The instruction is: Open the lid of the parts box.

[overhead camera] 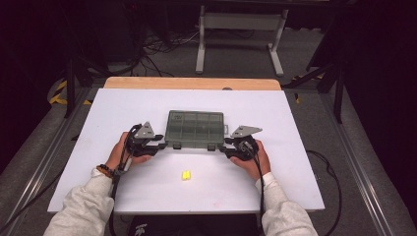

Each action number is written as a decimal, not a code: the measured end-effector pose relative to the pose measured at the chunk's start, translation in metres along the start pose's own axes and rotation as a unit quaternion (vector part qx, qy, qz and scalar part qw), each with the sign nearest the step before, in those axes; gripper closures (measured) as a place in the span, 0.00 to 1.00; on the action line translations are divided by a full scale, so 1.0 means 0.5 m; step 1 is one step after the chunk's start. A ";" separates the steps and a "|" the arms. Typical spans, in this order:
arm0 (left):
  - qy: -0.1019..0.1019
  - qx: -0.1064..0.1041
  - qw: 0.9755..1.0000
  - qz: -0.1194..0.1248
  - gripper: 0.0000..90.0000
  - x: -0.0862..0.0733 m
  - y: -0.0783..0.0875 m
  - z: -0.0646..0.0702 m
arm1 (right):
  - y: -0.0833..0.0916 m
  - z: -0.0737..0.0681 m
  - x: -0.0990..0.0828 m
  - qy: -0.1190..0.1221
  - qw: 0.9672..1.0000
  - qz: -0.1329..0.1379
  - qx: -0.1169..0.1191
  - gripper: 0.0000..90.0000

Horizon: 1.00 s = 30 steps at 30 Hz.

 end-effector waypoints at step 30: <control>-0.010 0.006 1.000 -0.014 0.71 0.001 -0.012 0.005 | 0.000 0.000 0.005 -0.004 1.000 -0.004 0.001 0.64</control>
Point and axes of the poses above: each handheld gripper's, and its own axes: y roughly backward along the jaws, x roughly out of its top, z roughly to its right, the point moved 2 cm from there along -y, roughly forward along the jaws, and after that the axes turned 12 degrees about z, right-handed, at the moved point
